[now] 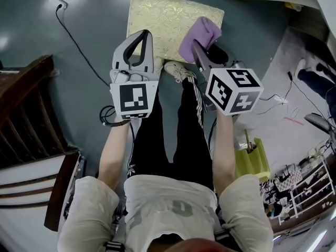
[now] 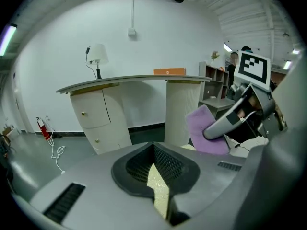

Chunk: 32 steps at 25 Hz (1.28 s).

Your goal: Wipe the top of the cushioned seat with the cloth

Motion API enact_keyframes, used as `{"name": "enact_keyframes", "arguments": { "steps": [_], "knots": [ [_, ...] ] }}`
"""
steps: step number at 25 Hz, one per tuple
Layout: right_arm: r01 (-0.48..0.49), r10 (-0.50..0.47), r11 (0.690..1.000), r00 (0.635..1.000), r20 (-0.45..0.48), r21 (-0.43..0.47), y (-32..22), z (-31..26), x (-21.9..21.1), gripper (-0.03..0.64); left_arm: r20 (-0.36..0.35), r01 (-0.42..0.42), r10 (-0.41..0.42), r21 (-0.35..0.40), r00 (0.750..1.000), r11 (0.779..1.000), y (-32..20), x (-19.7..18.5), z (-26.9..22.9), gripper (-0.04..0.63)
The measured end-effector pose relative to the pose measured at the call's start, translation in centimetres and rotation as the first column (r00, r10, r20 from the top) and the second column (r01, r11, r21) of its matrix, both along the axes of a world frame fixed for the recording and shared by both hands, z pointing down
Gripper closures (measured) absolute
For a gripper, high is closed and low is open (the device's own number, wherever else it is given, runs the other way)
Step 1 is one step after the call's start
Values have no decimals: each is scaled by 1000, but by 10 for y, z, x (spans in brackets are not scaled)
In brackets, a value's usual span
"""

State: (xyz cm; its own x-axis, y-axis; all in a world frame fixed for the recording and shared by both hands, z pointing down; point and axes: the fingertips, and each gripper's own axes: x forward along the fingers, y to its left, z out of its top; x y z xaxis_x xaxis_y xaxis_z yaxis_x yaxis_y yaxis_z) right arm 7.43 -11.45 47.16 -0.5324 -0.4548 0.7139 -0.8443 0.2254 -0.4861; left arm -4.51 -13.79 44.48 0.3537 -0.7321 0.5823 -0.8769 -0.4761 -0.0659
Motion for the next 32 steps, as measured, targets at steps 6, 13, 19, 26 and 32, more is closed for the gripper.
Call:
{"name": "enact_keyframes", "arguments": {
  "steps": [6, 13, 19, 26, 32],
  "knots": [
    [50, -52, 998, 996, 73, 33, 2, -45, -51, 526, -2, 34, -34, 24, 999, 999, 1, -22, -21, 589],
    [136, -136, 991, 984, 112, 9, 7, -28, -106, 525, 7, 105, -105, 9, 994, 994, 11, -63, -11, 589],
    [288, -279, 956, 952, 126, -57, 31, 61, -167, 525, 21, 159, -158, -36, 987, 987, 35, -93, 18, 589],
    [303, -284, 938, 950, 132, -165, 54, 152, -226, 525, 59, 196, -192, -80, 980, 977, 67, -130, 44, 589],
    [294, -287, 932, 956, 65, -210, 52, 180, -240, 525, 70, 202, -196, -87, 978, 976, 72, -147, 51, 589]
  ]
}}
